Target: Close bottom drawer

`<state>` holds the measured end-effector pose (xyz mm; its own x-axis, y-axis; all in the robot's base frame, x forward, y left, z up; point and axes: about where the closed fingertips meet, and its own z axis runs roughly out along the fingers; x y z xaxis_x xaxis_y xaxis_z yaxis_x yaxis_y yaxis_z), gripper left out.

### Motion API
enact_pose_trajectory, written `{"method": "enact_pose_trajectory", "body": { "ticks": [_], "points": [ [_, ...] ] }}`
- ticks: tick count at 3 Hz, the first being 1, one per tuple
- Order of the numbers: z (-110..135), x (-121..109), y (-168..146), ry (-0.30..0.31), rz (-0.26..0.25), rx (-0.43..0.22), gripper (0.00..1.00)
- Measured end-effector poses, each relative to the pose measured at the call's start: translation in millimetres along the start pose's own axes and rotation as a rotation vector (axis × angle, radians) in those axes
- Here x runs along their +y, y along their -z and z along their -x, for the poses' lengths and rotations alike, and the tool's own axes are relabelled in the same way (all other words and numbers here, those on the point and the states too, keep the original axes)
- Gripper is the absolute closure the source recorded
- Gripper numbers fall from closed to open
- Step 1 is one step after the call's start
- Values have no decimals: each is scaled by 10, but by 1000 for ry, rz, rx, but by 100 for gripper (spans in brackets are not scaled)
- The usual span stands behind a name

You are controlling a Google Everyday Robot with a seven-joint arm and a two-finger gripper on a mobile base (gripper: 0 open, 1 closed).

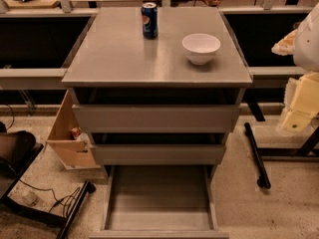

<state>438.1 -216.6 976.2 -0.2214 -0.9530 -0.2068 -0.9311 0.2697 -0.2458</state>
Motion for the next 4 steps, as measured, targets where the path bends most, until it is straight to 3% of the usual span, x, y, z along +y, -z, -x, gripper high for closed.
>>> {"method": "enact_pose_trajectory", "body": {
  "ticks": [1,2,3,4],
  "points": [
    [0,0,0,0,0,0,0],
    [-3,101,-212,-12,-17,-16,0],
    [-72,333,-712,-42,-24,-30,0],
    [-284,512,-1587,-87,-3,16,0]
  ]
}}
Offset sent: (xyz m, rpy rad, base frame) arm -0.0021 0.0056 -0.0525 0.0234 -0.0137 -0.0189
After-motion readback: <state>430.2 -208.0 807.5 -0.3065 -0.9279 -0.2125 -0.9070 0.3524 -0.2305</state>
